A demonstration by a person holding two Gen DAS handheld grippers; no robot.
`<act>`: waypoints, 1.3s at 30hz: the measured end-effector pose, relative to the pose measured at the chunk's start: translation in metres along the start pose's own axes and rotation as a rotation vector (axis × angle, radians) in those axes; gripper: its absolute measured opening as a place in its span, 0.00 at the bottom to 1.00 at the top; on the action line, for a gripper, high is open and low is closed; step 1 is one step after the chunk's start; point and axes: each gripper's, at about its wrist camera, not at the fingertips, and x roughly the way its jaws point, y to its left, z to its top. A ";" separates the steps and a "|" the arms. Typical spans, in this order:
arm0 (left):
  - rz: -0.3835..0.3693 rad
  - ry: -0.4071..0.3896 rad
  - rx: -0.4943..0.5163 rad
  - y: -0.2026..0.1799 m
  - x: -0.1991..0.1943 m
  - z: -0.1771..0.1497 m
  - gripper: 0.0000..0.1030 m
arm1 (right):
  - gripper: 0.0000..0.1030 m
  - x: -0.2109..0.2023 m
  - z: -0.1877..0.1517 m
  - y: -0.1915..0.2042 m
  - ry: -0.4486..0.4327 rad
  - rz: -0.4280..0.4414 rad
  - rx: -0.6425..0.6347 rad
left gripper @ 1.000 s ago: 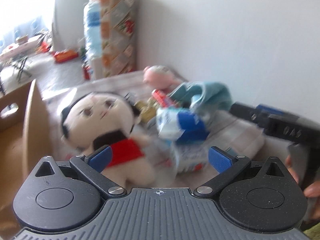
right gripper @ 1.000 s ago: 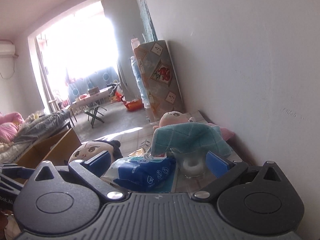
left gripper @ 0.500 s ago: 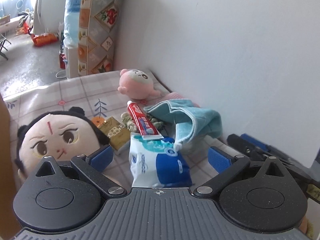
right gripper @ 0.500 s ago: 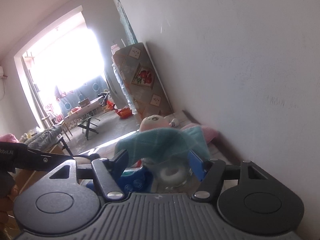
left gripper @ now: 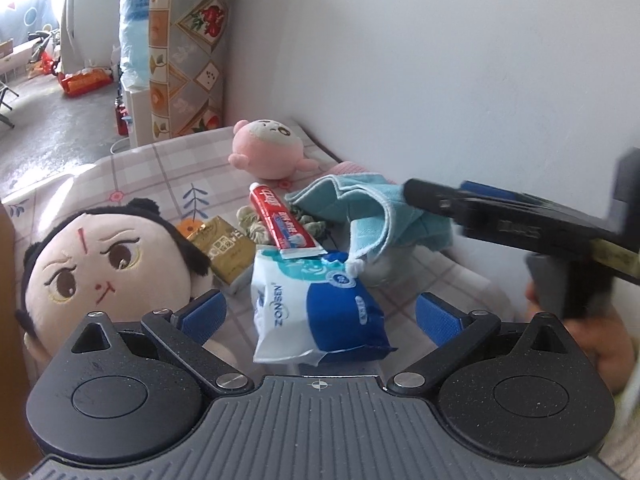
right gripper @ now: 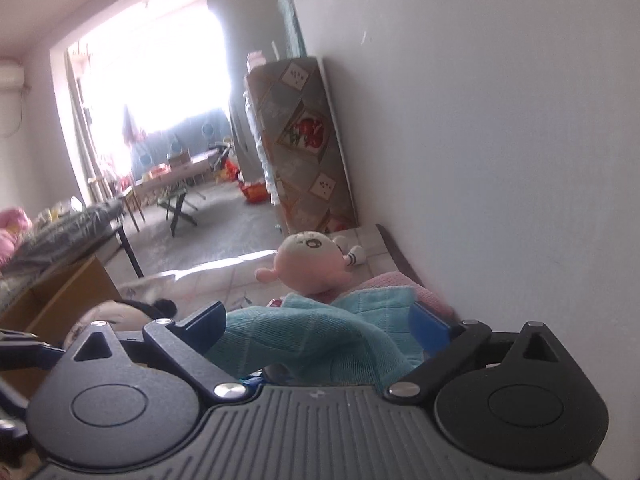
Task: Organize soft objects
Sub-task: 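Grasp the teal towel with the right tool while the left tool grasps the ZONSEN tissue pack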
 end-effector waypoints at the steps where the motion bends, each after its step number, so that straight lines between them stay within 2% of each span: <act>1: 0.003 -0.004 -0.003 0.001 -0.001 -0.002 0.99 | 0.93 0.009 0.000 -0.001 0.023 -0.006 -0.006; 3: 0.004 -0.012 -0.013 0.004 -0.005 -0.004 0.99 | 0.79 0.020 -0.001 0.000 0.062 0.002 -0.016; 4: 0.001 -0.016 -0.022 0.006 -0.008 -0.006 0.99 | 0.69 0.023 -0.002 0.000 0.084 -0.001 -0.021; 5: -0.001 -0.018 -0.030 0.008 -0.009 -0.007 0.99 | 0.64 0.026 -0.003 0.001 0.100 -0.009 -0.028; 7: -0.003 -0.020 -0.044 0.012 -0.012 -0.009 0.99 | 0.55 0.025 -0.005 0.004 0.100 -0.033 -0.057; 10: -0.004 -0.029 -0.051 0.015 -0.016 -0.012 0.99 | 0.34 0.021 -0.004 0.008 0.092 -0.073 -0.100; 14: -0.009 -0.039 -0.063 0.019 -0.021 -0.015 0.99 | 0.20 0.019 0.002 0.007 0.079 -0.092 -0.122; 19: -0.008 -0.057 -0.077 0.023 -0.029 -0.021 0.99 | 0.17 0.000 0.020 0.008 -0.001 -0.063 -0.119; 27: -0.004 -0.100 -0.079 0.029 -0.051 -0.028 0.99 | 0.17 -0.085 0.049 0.023 -0.150 0.016 -0.099; 33: -0.033 -0.101 -0.079 0.031 -0.050 -0.027 0.99 | 0.17 -0.138 0.036 0.010 -0.134 0.081 0.032; 36: -0.057 -0.086 -0.060 0.026 -0.043 -0.022 1.00 | 0.17 -0.149 0.021 -0.001 -0.100 0.093 0.100; 39: -0.079 -0.064 -0.049 0.021 -0.029 -0.010 1.00 | 0.17 -0.141 0.003 -0.016 -0.031 0.092 0.166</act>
